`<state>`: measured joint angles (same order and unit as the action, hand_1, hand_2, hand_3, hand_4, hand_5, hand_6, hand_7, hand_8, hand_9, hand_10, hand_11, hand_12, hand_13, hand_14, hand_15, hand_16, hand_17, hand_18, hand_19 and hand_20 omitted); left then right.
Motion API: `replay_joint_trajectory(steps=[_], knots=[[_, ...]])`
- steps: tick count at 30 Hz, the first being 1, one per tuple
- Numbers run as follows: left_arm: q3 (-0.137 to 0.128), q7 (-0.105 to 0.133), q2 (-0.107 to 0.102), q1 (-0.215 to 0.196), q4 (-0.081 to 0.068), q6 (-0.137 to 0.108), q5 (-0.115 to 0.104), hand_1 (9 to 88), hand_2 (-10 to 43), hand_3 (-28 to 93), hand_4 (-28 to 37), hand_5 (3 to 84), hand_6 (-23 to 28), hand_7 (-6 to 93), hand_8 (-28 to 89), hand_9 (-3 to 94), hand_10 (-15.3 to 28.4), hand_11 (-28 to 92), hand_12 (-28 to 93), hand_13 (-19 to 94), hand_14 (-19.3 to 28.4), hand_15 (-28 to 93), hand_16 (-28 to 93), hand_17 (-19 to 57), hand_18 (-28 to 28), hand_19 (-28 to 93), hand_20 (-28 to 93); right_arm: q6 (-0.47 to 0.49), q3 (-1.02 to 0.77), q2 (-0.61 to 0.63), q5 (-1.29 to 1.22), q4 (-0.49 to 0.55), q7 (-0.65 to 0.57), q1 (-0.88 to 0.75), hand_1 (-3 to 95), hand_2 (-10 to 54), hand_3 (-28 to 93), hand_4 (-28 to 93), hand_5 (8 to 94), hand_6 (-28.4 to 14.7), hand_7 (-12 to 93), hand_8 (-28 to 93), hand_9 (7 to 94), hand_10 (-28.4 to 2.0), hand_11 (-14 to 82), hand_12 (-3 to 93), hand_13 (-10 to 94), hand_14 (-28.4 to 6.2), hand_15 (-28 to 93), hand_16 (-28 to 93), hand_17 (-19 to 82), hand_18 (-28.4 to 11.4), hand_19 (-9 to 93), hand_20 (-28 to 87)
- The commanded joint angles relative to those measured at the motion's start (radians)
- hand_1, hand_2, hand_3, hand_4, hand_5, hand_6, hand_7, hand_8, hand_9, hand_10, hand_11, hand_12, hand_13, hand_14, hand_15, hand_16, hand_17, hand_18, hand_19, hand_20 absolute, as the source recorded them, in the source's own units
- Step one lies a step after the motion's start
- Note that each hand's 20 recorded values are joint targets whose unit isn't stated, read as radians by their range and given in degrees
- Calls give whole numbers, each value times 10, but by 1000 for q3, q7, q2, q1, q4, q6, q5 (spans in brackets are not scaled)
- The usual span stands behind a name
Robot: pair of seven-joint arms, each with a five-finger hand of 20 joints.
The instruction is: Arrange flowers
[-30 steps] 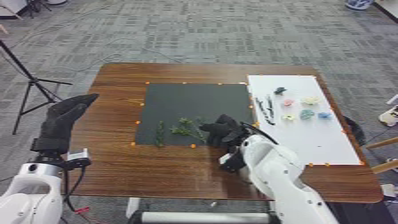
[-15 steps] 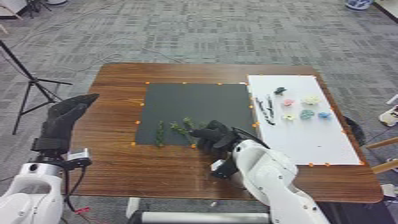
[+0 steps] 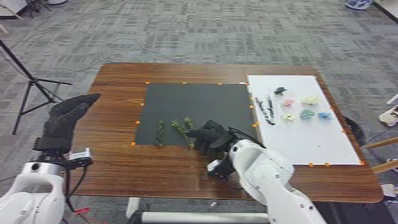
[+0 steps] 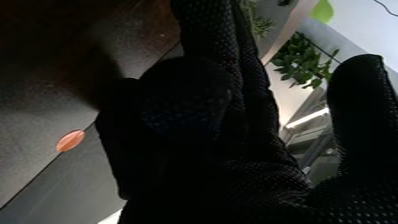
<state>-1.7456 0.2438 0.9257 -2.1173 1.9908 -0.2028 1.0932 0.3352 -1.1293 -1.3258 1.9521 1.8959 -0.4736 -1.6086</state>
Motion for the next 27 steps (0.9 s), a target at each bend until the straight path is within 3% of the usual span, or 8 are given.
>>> replay_joint_trajectory(steps=[1,27], knots=[[-1,-1,9,-1,2,8,-4,242,-95,666,-265,464,22,184,-80,380,109,154,129,285,129,73,34,-7,98,1,143,17,-13,14,2,-11,-6,4,197,95,544,-107,758,-57,224,-32,887,-164,216,236,937,-45,547,345,675,-146,932,584],[1,1,11,6,8,14,-2,240,-95,666,-265,465,21,184,-81,380,109,153,128,283,128,72,34,-8,98,0,143,28,-32,15,53,-48,8,3,198,93,541,-106,752,-61,208,-37,877,-165,211,233,937,-45,535,356,666,-150,932,586]])
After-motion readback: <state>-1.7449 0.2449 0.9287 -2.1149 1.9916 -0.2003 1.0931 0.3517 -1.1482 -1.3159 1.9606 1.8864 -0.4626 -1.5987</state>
